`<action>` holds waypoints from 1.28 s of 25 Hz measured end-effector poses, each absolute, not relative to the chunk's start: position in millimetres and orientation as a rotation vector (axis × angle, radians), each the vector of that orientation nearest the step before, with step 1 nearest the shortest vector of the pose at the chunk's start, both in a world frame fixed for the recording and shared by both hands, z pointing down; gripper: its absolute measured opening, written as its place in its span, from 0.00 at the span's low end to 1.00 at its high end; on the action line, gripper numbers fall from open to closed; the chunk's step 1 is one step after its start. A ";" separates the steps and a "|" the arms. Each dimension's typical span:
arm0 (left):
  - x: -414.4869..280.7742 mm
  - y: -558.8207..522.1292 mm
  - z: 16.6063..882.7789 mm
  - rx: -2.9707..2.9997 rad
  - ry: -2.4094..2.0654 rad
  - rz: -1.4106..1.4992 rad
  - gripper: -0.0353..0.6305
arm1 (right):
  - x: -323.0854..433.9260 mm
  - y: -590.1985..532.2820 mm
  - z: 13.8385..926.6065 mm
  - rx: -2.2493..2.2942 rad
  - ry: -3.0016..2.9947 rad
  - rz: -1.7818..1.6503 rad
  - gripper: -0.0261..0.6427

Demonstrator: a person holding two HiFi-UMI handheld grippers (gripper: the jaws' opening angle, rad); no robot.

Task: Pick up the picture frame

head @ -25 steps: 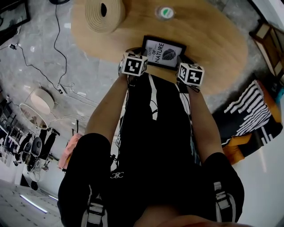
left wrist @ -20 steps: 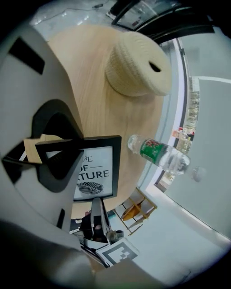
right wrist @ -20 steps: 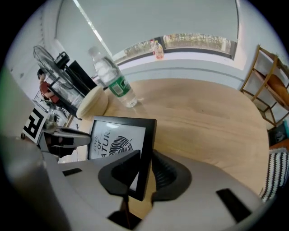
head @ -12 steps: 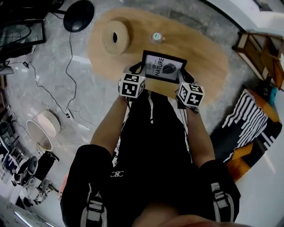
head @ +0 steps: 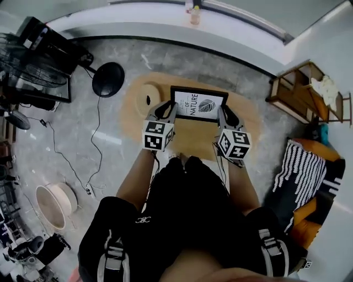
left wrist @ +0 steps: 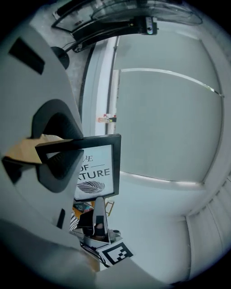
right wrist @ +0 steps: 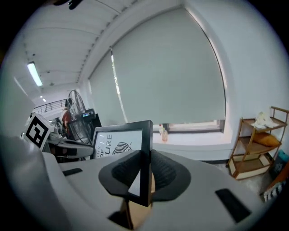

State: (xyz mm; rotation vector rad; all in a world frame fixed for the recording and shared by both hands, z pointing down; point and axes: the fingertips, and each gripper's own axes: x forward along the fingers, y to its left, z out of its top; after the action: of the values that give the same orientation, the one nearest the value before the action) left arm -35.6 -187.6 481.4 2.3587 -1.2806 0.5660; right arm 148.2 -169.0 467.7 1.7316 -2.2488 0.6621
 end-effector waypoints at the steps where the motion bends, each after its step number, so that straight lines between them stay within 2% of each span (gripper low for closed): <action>1: -35.7 -187.9 459.6 2.388 -1.302 0.549 0.19 | 148.3 -169.7 445.9 1.750 -2.273 0.617 0.17; 9: -45.5 -177.5 301.4 2.586 -1.539 0.393 0.19 | 139.5 -169.7 294.7 1.808 -2.487 0.275 0.17; 14: -50.2 -170.1 234.6 2.668 -1.616 0.282 0.19 | 134.9 -162.2 226.3 1.849 -2.570 0.104 0.16; 32: -31.2 -170.6 210.7 2.734 -1.621 0.271 0.19 | 153.9 -163.3 209.8 1.902 -2.600 0.084 0.16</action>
State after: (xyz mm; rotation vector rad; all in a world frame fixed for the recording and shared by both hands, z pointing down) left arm -31.2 -170.6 210.7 2.7340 -1.6213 0.2710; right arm 153.9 -163.3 209.8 1.9019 -2.6001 0.0838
